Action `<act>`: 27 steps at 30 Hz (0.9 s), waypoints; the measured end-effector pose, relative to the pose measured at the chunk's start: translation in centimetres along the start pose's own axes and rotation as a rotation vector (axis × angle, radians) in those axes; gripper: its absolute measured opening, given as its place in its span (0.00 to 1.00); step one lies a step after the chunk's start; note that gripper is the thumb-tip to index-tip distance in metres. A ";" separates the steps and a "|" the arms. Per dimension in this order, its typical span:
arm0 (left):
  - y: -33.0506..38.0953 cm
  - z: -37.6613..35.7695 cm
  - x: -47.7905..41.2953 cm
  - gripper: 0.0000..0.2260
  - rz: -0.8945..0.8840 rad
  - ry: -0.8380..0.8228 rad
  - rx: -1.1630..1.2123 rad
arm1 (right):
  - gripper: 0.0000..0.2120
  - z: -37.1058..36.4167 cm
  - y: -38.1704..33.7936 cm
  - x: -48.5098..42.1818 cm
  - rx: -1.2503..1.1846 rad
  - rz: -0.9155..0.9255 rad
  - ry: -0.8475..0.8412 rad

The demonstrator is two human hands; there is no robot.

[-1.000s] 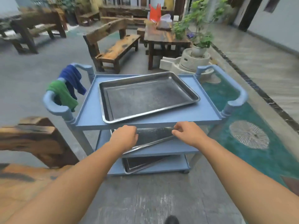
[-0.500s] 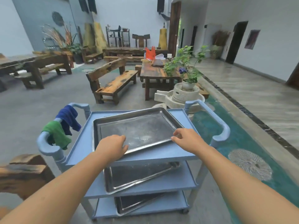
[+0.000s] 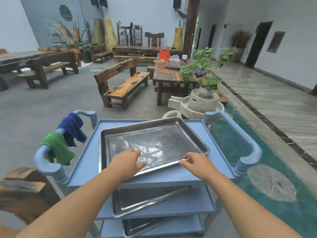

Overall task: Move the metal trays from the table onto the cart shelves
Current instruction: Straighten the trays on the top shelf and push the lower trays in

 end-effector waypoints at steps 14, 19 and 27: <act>-1.2 -8.8 -4.7 0.36 0.028 -0.158 0.048 | 0.34 -5.3 3.1 -5.3 0.089 0.026 -0.135; -0.5 -12.8 -6.7 0.42 0.155 -0.263 0.183 | 0.40 -7.3 5.9 -9.6 0.233 0.103 -0.233; 0.7 -18.6 -6.5 0.41 0.235 -0.315 0.017 | 0.45 -11.0 11.1 -15.3 0.478 0.223 -0.472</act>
Point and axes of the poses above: each hand's wrist, its own x-axis away from the middle knuckle, its own z-axis out of the back of the hand, y = z × x, the point moved 8 cm from there along -x, towards the middle knuckle, and after that the axes turned 12 degrees about -x, right-handed, at the moved point
